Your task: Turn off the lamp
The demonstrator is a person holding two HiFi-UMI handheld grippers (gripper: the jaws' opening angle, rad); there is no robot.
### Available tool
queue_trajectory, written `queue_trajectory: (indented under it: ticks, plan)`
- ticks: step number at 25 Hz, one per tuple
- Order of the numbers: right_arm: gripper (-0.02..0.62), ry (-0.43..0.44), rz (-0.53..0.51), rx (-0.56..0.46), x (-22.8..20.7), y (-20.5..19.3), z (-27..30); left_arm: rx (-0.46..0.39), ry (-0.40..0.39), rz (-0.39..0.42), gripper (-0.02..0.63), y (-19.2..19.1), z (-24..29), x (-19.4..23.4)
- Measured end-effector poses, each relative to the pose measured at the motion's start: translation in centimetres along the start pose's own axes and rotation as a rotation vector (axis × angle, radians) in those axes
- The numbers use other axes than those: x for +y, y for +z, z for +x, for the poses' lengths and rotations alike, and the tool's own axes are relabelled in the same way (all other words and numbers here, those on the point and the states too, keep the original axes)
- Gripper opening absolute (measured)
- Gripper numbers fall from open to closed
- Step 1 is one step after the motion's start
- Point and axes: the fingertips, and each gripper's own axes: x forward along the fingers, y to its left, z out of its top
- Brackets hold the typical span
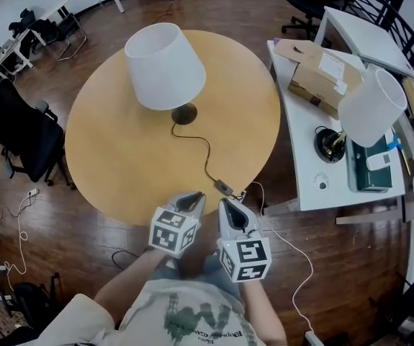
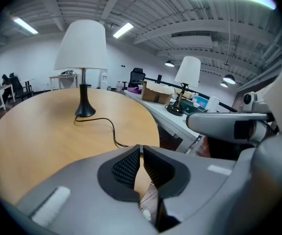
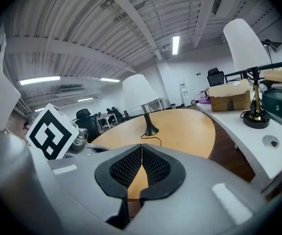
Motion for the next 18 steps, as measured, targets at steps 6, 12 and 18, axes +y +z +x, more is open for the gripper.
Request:
queue_trajectory:
  ticks: [6, 12, 18]
  plan:
    - [0.001, -0.035, -0.029, -0.019, 5.5, -0.3, -0.4, -0.132, -0.026, -0.029, 0.015, 0.4, -5.7, 1.2]
    - [0.0, -0.05, -0.097, -0.014, 11.8, -0.5, -1.1, -0.246, -0.004, -0.018, 0.0, -0.2, -12.4, 3.5]
    - [0.0, -0.073, -0.131, -0.046, 17.0, -0.7, -3.2, -0.32, -0.03, -0.041, 0.0, -1.7, -17.9, 4.1]
